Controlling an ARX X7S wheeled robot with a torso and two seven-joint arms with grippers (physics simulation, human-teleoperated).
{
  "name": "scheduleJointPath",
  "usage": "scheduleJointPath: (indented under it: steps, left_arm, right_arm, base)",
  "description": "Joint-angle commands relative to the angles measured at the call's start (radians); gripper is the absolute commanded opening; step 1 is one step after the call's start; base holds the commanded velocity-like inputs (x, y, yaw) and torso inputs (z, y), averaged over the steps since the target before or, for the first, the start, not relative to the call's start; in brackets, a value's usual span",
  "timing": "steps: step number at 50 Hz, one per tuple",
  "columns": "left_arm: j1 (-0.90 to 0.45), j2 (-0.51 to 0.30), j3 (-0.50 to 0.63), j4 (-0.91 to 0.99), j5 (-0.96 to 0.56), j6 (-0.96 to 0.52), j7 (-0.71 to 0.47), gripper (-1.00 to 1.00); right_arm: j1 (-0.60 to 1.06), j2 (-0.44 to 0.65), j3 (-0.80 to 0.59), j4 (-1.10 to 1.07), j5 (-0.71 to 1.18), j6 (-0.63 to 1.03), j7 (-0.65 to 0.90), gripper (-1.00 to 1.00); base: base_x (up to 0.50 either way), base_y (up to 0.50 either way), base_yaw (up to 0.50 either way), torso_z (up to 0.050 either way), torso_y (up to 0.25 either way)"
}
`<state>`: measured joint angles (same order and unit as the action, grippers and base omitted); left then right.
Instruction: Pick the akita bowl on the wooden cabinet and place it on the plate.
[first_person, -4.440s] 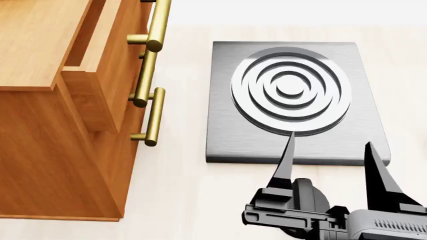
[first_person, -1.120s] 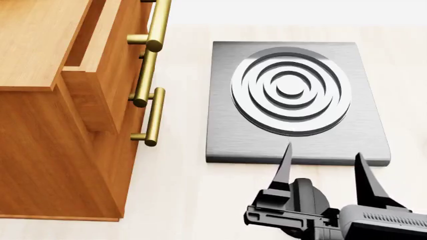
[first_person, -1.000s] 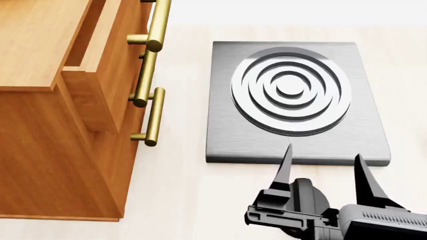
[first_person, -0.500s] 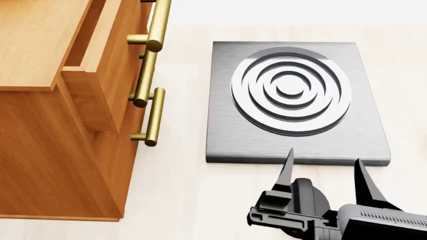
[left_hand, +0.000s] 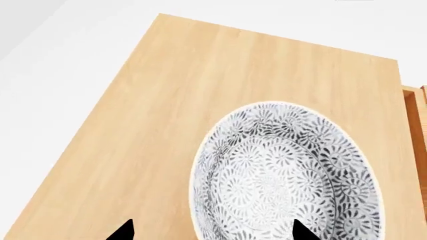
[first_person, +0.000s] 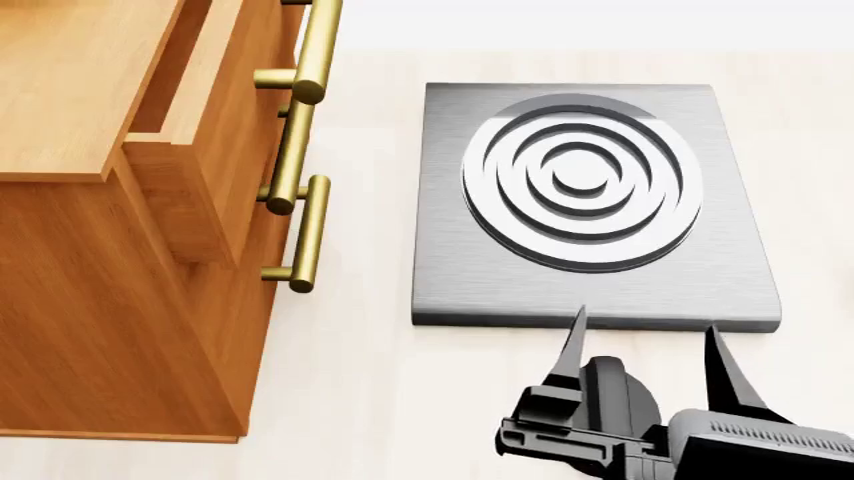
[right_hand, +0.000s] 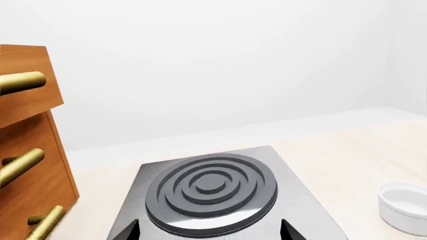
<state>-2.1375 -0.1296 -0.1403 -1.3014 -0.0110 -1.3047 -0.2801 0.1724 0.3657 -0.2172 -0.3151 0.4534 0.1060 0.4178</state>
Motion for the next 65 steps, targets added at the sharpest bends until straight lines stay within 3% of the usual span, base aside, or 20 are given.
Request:
scheduleJointPath:
  steps: [1, 10, 11, 25, 28, 34, 35, 37, 52, 65]
  left_arm:
    - [0.065, 0.007, 0.003, -0.007, 0.01, 0.017, 0.019, 1.0]
    - [0.08, 0.008, 0.017, -0.007, 0.013, 0.022, 0.043, 1.0]
    - [0.08, 0.009, 0.03, -0.007, 0.016, 0.03, 0.044, -1.0]
    - [0.063, 0.009, 0.128, -0.007, 0.017, 0.073, 0.081, -1.0]
    - [0.052, 0.019, 0.223, -0.007, 0.031, 0.091, 0.149, -1.0]
    - [0.05, 0.033, 0.303, -0.007, 0.019, 0.158, 0.217, -1.0]
    - [0.052, 0.049, 0.389, -0.007, 0.042, 0.202, 0.301, -1.0]
    - [0.041, 0.043, 0.33, -0.007, 0.003, 0.186, 0.248, -1.0]
    - [-0.013, 0.096, 0.48, -0.007, 0.018, 0.359, 0.399, -1.0]
    - [-0.083, 0.128, 0.534, -0.007, -0.03, 0.423, 0.386, -1.0]
  right_arm:
    - [0.004, -0.001, -0.007, 0.014, -0.005, 0.0, 0.0, 1.0]
    - [0.007, 0.001, -0.011, 0.012, -0.007, 0.004, 0.004, 1.0]
    - [0.007, 0.001, -0.01, 0.013, -0.006, 0.003, 0.004, 1.0]
    - [0.006, 0.004, -0.013, 0.005, -0.004, 0.005, 0.01, 1.0]
    - [0.007, 0.003, -0.015, 0.008, -0.004, 0.003, 0.009, 1.0]
    - [0.005, 0.012, -0.009, -0.013, 0.001, 0.011, 0.017, 1.0]
    - [0.004, 0.012, -0.008, -0.017, 0.002, 0.012, 0.019, 1.0]
    - [0.003, 0.014, -0.009, -0.024, 0.002, 0.013, 0.021, 1.0]
    - [-0.009, 0.031, 0.003, -0.087, 0.012, 0.023, 0.042, 1.0]
    - [-0.021, 0.049, 0.02, -0.149, 0.026, 0.032, 0.062, 1.0]
  base:
    - [0.0, 0.0, 0.0, 0.0, 0.0]
    - [0.0, 0.0, 0.0, 0.0, 0.0]
    - [0.0, 0.0, 0.0, 0.0, 0.0]
    - [0.0, 0.0, 0.0, 0.0, 0.0]
    - [0.0, 0.0, 0.0, 0.0, 0.0]
    - [0.0, 0.0, 0.0, 0.0, 0.0]
    - [0.0, 0.0, 0.0, 0.0, 0.0]
    - [0.0, 0.0, 0.0, 0.0, -0.01]
    - [0.0, 0.0, 0.0, 0.0, 0.0]
    - [0.0, 0.0, 0.0, 0.0, 0.0]
